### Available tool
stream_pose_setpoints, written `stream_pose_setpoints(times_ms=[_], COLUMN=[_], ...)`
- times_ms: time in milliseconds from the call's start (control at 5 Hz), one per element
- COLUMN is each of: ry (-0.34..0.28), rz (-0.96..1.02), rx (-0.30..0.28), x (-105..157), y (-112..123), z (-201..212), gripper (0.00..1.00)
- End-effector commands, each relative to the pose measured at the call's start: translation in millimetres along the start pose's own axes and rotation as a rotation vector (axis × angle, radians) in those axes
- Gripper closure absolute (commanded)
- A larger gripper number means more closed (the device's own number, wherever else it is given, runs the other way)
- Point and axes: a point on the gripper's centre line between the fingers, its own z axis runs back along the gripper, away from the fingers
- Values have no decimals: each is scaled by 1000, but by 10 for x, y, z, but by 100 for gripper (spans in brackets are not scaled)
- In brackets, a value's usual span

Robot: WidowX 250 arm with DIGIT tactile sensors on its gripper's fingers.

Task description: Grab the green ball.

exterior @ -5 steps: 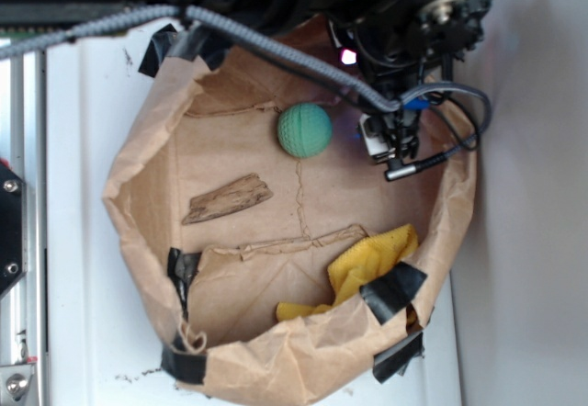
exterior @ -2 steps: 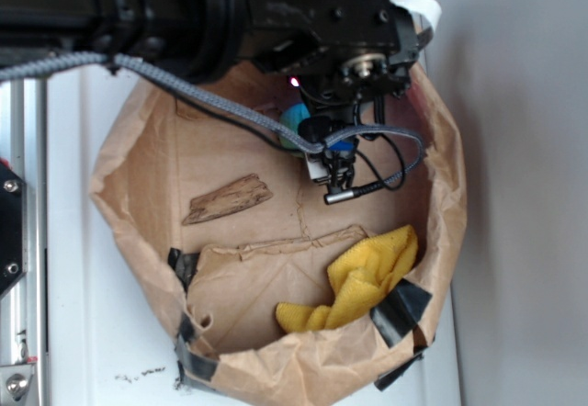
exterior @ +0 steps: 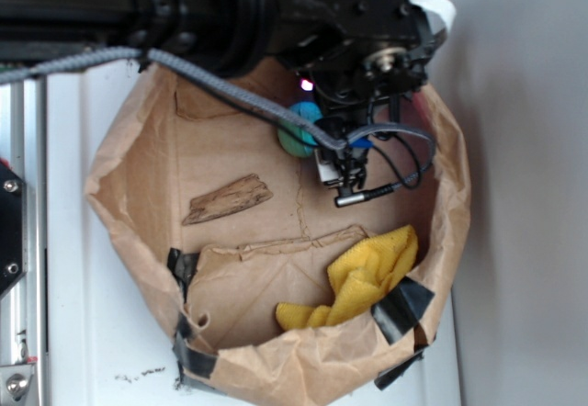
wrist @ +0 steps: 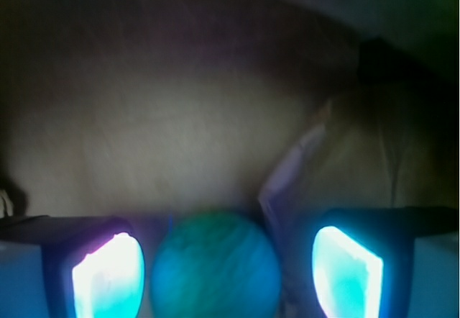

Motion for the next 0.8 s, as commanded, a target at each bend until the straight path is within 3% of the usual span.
stream_pose_setpoints(times_ms=[0,400,600], ry=[-11,33,14], rz=[-45,-88,-68], rx=[-36,-8,13], x=[-33,-61,-49], y=[42,46,21], z=[128,-50,22], gripper=[0,0,100])
